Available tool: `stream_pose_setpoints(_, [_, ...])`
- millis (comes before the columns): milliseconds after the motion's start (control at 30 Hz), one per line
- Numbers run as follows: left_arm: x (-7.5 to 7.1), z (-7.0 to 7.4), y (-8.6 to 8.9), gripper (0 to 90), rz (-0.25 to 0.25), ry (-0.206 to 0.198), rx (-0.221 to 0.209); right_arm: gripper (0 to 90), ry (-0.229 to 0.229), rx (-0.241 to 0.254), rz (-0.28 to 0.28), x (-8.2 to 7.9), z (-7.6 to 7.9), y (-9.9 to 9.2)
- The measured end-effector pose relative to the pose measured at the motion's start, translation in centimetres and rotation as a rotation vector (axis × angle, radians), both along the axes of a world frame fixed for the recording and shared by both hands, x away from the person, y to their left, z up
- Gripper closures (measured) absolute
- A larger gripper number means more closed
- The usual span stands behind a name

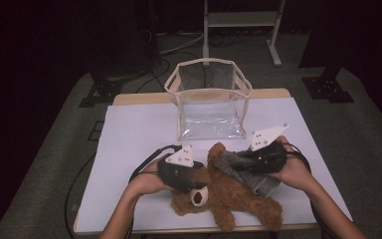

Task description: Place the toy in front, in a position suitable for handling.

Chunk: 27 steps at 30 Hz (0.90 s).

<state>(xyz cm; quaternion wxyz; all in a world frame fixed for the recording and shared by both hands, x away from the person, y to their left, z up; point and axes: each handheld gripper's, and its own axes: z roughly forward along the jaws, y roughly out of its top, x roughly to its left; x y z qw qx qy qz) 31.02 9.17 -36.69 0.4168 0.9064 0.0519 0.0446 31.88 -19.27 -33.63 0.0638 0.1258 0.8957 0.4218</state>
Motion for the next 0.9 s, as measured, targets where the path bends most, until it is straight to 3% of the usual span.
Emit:
stream_pose_setpoints(100, [-0.1,0.0,0.0,38.0,-0.001,-0.002,0.003,74.2,-0.001,0.015,0.001,0.4,0.4,0.6])
stream_pose_setpoints(267, [-0.2,-0.1,0.0,38.0,-0.005,-0.005,0.006,73.8,0.033,-0.061,0.022,0.9,-1.3,2.3])
stream_pose_setpoints(333, [-0.2,-0.1,0.0,38.0,-0.004,-0.002,0.001,73.9,0.048,-0.062,0.023,1.1,-1.7,2.2])
stream_pose_setpoints(467, [-0.1,-0.1,0.0,37.9,-0.011,-0.003,0.006,73.8,0.032,-0.033,-0.001,1.1,-0.7,1.4])
stream_pose_setpoints(600, [-0.2,-0.1,-0.1,37.9,-0.012,-0.003,0.005,73.8,-0.014,-0.011,-0.012,1.1,0.8,1.7])
stream_pose_setpoints(667, [-0.2,-0.1,-0.1,37.9,-0.012,-0.005,0.005,73.6,-0.013,-0.004,-0.017,1.5,1.1,2.1])
stream_pose_setpoints(767, [-0.2,-0.2,0.0,37.9,-0.016,-0.008,0.006,73.5,0.010,-0.017,-0.008,1.9,0.4,2.8])
stream_pose_setpoints(900, [-0.2,-0.2,0.1,38.0,-0.017,-0.003,0.001,73.5,0.049,-0.089,0.020,1.8,-1.5,3.4])
